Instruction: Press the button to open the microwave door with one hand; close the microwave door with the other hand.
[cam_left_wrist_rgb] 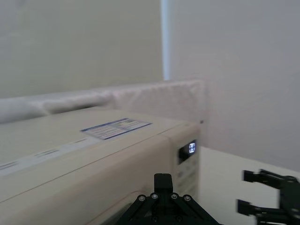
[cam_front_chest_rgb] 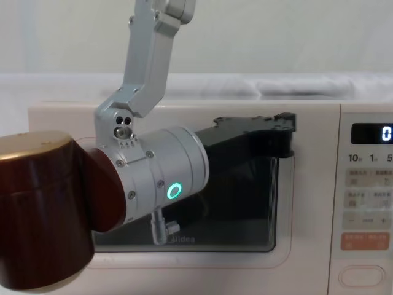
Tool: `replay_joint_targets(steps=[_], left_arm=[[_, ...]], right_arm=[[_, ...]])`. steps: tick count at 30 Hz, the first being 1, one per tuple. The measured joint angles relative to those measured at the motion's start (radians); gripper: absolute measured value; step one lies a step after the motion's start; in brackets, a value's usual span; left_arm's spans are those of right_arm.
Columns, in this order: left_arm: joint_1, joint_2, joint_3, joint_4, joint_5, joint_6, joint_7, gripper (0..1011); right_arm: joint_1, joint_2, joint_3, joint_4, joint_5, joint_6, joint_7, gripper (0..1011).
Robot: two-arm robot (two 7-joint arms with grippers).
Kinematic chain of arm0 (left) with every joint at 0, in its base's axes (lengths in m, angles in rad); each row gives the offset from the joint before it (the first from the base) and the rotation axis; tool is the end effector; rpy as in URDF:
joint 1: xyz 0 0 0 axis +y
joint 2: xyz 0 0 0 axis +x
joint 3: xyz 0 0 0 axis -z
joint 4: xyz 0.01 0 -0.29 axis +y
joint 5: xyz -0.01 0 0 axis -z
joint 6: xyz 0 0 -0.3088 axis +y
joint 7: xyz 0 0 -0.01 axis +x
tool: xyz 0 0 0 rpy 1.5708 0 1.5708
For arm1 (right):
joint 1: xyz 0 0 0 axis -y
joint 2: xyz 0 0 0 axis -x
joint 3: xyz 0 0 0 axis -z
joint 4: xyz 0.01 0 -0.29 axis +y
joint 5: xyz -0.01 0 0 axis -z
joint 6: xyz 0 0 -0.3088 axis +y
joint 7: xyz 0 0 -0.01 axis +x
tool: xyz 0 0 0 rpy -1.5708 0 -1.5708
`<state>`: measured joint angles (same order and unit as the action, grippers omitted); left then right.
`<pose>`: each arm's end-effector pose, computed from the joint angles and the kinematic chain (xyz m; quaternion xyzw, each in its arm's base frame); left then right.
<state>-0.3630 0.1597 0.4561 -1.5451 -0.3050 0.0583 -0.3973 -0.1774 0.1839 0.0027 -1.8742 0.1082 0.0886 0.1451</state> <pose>0.3920 -0.0939 -0.2018 -0.0639 -0.0583 0.3485 0.9333 0.2769 -0.0383 -0.2544 -0.0164 -0.0371 -0.6364 0.7703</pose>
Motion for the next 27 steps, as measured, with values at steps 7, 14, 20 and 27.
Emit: replay_joint_targets(steps=[7,14,20,27], left_arm=[[-0.001,0.024,0.027,-0.018,-0.038,0.000,-0.039,0],[0.033,0.069,0.049,-0.080,-0.057,0.047,-0.027,0],[0.085,0.099,0.046,-0.147,-0.047,0.066,0.023,0],[0.237,0.143,-0.013,-0.297,0.016,0.084,0.157,0]], right_arm=[[0.000,0.000,0.000,0.000,0.000,0.000,0.000,1002],[0.000,0.000,0.000,0.000,0.000,0.000,0.000,1002],[0.000,0.000,0.000,0.000,0.000,0.000,0.000,1002],[0.000,0.000,0.000,0.000,0.000,0.000,0.000,1002]])
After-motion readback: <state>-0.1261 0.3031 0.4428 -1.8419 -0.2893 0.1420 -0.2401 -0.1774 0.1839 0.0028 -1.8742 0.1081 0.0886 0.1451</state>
